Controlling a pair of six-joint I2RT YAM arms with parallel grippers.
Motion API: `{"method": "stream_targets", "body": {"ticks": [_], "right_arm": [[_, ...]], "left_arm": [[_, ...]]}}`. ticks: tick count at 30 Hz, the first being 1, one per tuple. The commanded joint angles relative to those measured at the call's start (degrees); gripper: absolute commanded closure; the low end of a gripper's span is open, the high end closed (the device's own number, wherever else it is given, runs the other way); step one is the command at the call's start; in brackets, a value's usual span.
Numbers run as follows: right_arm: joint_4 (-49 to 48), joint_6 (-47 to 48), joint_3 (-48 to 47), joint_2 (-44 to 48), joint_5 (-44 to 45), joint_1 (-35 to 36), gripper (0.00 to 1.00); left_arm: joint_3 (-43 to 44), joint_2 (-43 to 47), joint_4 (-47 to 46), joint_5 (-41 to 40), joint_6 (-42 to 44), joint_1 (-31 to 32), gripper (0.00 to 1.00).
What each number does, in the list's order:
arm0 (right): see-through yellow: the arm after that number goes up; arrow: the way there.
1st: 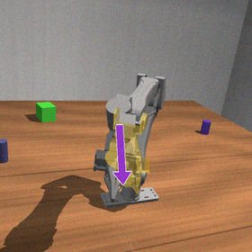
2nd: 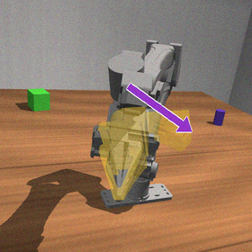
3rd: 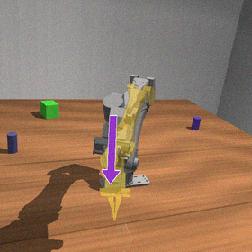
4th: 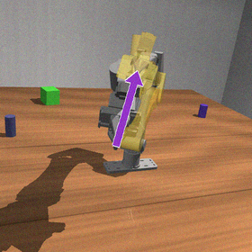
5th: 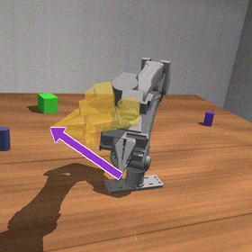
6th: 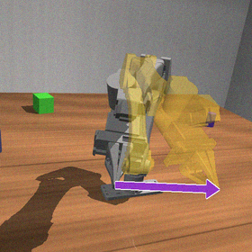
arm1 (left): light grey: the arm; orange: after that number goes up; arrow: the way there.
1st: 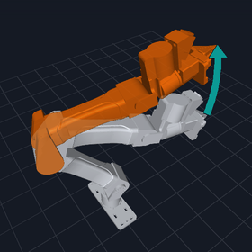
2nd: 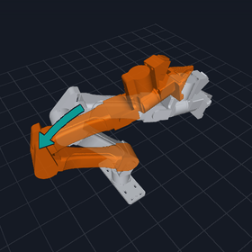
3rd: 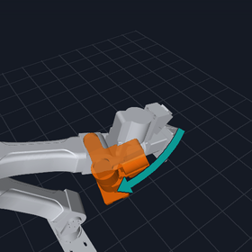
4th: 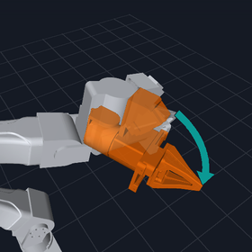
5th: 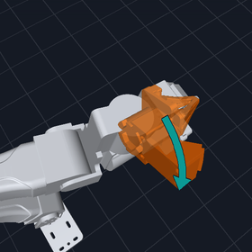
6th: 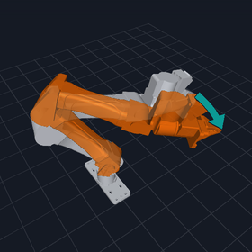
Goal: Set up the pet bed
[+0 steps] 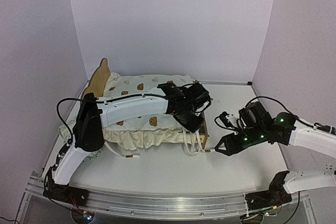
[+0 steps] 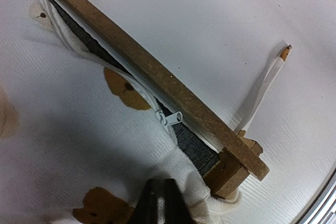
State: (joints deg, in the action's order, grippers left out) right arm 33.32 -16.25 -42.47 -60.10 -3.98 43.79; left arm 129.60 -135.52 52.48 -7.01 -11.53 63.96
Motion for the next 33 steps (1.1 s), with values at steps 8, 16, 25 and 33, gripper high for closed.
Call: {"method": "stream_targets", "body": {"ticks": [8,16,25,33], "right_arm": [[-7.57,7.99,2.18,-8.21,1.85,0.15,0.35],[-15.64,12.12,5.88,-9.58,0.89,0.15,0.3],[-18.94,13.28,8.92,-7.33,3.42,0.15,0.27],[-18.93,12.35,9.5,-5.48,5.44,0.13,0.26]], "left_arm": [[-6.58,9.39,-7.57,-4.82,-2.86,0.02,1.0],[-7.79,13.12,-8.24,-6.87,-4.47,-0.01,1.0],[-3.82,8.79,-4.14,-3.11,-5.29,-0.1,0.48],[0.29,1.07,-0.76,-5.13,-7.3,-0.07,0.33]]}}
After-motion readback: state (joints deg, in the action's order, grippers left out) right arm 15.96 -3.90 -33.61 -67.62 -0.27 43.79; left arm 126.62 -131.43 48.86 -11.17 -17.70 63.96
